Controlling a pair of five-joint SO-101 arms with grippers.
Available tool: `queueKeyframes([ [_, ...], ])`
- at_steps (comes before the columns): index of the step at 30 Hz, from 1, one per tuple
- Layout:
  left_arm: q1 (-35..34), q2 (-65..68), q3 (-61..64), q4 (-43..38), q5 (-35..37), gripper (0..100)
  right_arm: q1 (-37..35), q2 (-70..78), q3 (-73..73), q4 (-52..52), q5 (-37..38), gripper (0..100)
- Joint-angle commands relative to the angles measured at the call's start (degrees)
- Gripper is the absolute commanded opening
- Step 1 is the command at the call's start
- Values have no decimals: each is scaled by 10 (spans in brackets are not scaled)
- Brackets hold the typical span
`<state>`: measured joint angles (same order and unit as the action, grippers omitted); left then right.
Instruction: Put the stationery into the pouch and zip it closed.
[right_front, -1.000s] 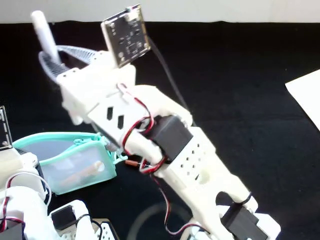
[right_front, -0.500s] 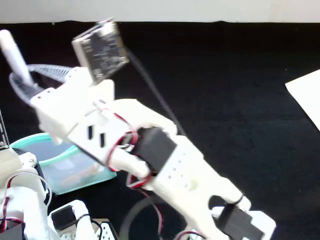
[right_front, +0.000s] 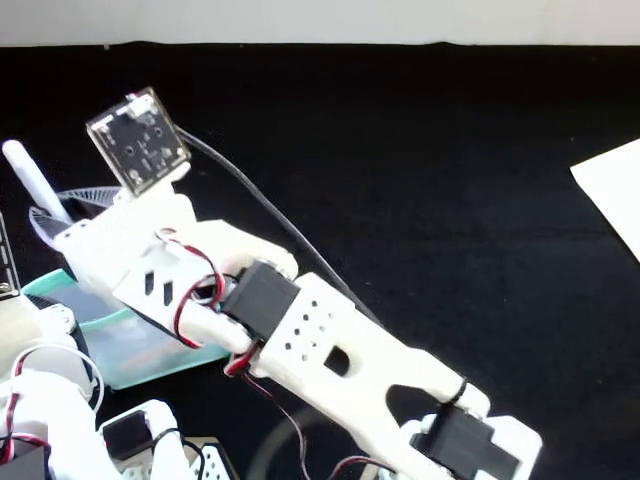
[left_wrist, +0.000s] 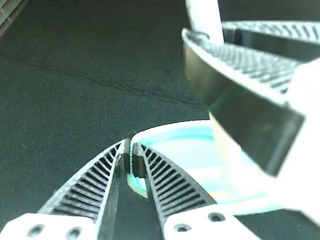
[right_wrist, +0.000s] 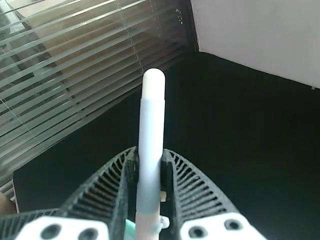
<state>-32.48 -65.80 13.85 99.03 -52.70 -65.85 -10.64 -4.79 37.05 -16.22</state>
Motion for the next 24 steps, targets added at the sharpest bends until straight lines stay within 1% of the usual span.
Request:
queueKeyframes([
  [1,-3,0,5,7,4,6,-4,-49,52,-8,-3,7],
  [8,-3,0,7,6,5,6,0,-122,130,-5,0,7],
  [13,-7,0,6,7,7,6,0,-153,136,-4,1,9],
  [15,-7,0,6,8,7,6,0,-160,134,12,1,13],
  [17,-7,0,6,8,7,6,-2,-169,130,58,4,63],
  [21,-7,0,6,8,7,6,-15,-186,89,150,18,247],
  [22,-7,0,7,8,7,6,-19,-189,78,167,18,266],
  [24,-7,0,7,8,7,6,-21,-189,51,197,18,266],
])
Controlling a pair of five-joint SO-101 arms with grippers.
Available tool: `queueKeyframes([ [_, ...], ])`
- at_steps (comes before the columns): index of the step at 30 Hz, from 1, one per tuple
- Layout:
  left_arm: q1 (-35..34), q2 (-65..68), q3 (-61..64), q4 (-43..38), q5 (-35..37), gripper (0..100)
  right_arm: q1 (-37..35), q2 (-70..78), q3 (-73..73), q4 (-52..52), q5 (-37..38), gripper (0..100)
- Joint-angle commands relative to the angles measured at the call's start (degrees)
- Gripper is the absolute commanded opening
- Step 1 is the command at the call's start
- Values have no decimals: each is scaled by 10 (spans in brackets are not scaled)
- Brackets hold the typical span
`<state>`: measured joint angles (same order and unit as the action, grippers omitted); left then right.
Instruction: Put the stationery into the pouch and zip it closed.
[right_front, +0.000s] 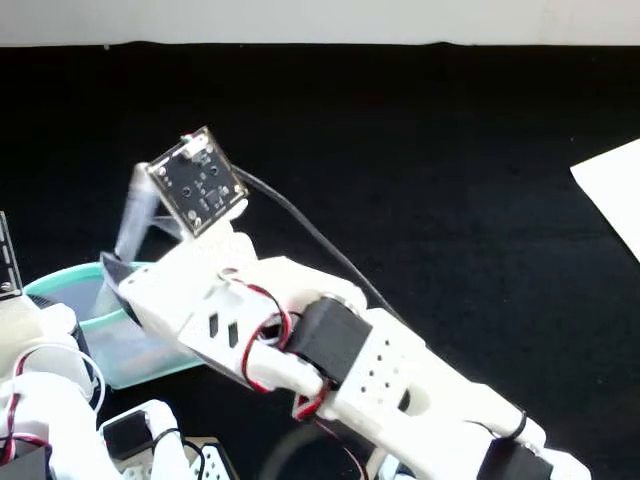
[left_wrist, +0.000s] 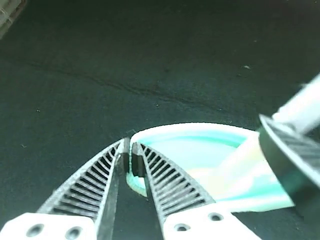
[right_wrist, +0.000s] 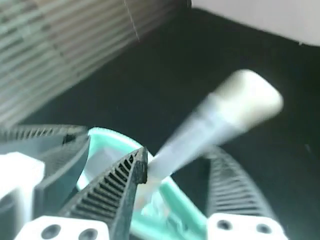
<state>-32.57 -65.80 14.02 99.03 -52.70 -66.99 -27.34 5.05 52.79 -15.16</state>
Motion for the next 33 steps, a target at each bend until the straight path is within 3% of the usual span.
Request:
queueKeyframes([
  [1,-6,0,5,8,7,6,-9,-22,-60,52,7,266],
  [10,-6,0,5,10,7,6,-5,-22,-153,118,7,266],
  [14,-5,0,5,10,7,6,59,-22,-195,149,13,266],
  [18,-3,0,5,10,7,6,187,-22,-210,222,137,266],
  [21,-2,0,5,10,7,6,255,-22,-206,306,244,266],
  [26,-1,0,6,9,7,6,361,-17,-198,383,360,266],
  [30,-1,0,0,6,7,6,365,-22,-73,385,418,257],
  [33,-6,0,-5,5,7,6,331,-22,65,300,426,214],
])
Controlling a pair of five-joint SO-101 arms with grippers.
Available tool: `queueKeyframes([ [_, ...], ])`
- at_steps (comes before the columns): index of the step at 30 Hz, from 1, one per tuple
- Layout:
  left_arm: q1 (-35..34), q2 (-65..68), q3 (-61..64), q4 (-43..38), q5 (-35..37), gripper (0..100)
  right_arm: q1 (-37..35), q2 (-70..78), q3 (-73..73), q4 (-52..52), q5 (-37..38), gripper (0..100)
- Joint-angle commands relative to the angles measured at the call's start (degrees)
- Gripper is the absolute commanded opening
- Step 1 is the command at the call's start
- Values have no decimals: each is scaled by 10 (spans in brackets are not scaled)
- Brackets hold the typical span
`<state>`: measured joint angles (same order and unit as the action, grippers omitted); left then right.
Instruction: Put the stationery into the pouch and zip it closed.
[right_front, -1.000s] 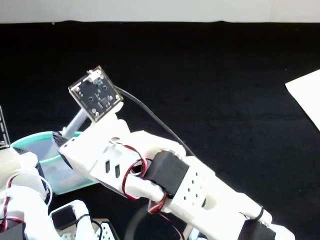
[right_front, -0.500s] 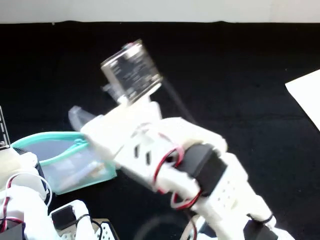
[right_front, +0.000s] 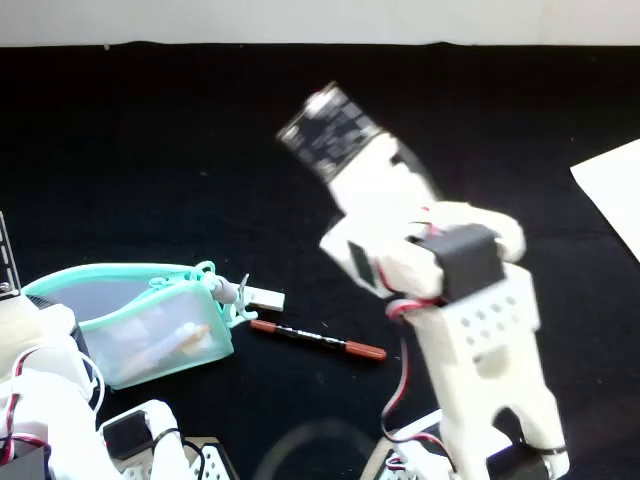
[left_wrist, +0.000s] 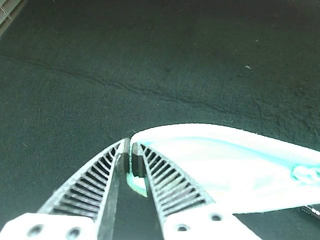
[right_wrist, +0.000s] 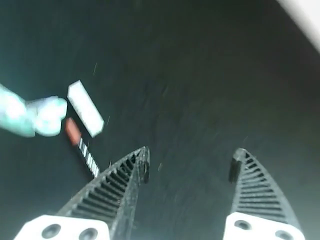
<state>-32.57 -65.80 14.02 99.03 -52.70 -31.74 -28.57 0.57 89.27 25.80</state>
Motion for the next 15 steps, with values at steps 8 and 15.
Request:
queueKeyframes([
  [8,-7,0,-9,7,7,6,-125,-7,394,-400,17,195],
  [15,-66,0,-10,6,4,6,-179,-2,467,-517,16,196],
])
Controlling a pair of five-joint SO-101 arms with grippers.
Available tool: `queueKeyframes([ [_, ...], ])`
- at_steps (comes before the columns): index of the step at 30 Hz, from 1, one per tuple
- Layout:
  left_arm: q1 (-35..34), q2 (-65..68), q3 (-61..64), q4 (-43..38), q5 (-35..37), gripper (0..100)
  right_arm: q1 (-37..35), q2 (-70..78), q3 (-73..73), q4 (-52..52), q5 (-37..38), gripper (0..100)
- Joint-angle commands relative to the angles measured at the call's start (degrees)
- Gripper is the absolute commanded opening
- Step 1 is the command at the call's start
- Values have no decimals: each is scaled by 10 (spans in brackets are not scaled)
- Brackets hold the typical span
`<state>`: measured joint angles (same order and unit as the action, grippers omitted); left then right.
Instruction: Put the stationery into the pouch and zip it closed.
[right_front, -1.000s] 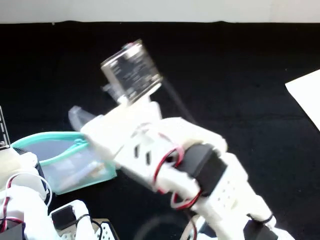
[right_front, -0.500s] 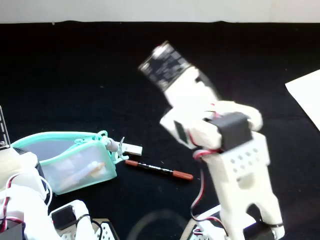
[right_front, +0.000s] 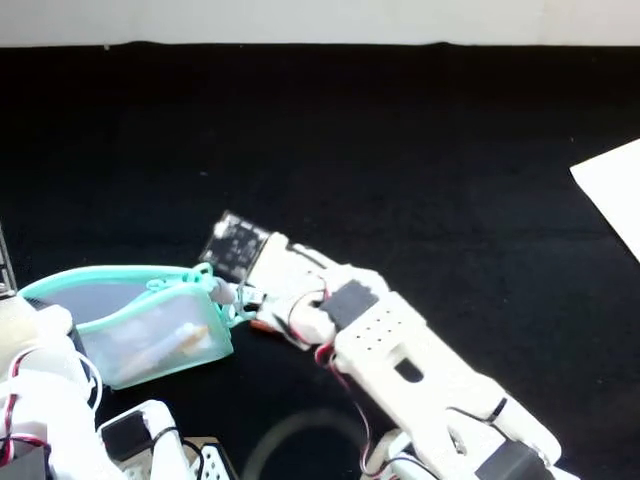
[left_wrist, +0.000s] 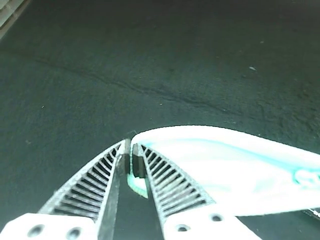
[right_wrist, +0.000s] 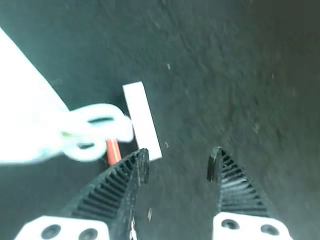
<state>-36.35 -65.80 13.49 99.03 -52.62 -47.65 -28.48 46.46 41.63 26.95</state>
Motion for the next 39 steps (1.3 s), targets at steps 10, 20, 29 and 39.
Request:
queueKeyframes([
  [10,-39,0,-5,7,4,6,-24,140,1,-128,36,267],
  [20,-36,0,-4,6,3,7,22,334,-101,-176,55,267],
  [29,-36,0,-2,6,3,7,26,448,-186,-174,103,81],
  [39,-36,0,0,6,3,7,63,446,-212,-173,20,8],
])
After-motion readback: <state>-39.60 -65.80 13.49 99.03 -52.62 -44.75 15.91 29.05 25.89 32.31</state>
